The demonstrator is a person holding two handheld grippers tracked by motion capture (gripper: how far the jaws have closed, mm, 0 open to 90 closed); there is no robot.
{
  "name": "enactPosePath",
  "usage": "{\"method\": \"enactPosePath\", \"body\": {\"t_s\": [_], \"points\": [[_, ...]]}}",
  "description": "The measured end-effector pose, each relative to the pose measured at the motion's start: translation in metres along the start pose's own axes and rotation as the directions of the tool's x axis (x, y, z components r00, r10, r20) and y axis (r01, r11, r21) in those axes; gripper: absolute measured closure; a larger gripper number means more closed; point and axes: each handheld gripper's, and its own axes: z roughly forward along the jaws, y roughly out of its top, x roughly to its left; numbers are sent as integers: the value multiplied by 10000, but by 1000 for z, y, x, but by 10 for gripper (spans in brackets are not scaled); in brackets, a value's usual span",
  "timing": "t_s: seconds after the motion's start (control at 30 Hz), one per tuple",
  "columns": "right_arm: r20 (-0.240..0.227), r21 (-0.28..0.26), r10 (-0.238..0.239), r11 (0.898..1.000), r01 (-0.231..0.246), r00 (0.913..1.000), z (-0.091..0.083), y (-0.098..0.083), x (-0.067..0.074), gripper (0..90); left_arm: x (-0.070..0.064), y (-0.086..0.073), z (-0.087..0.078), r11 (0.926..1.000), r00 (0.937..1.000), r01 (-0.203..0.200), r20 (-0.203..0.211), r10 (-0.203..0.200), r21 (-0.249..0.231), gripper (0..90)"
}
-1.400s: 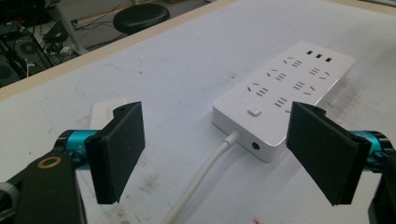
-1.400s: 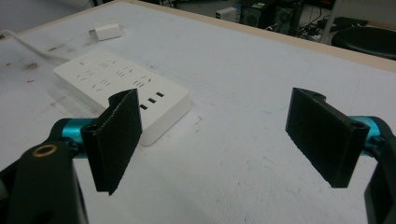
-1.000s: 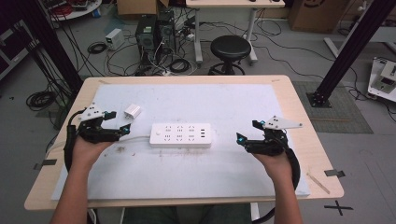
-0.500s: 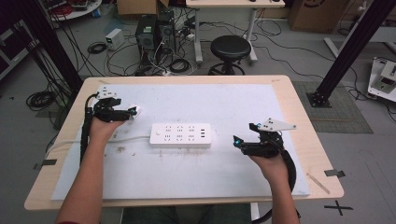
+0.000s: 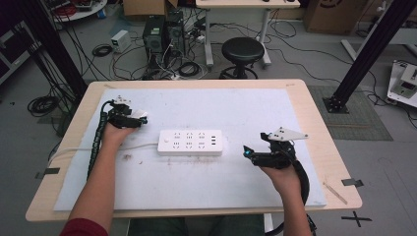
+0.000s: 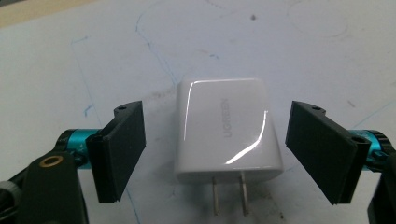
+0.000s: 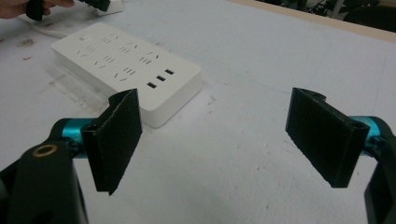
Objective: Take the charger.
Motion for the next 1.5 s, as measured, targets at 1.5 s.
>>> {"method": "enactPosePath", "body": {"t_s": [1.5], "points": [[-1286, 252, -331, 9990, 366, 9911, 1, 11, 5, 190, -97, -10, -130, 9474, 9351, -2341, 2162, 2809, -2183, 425]]}}
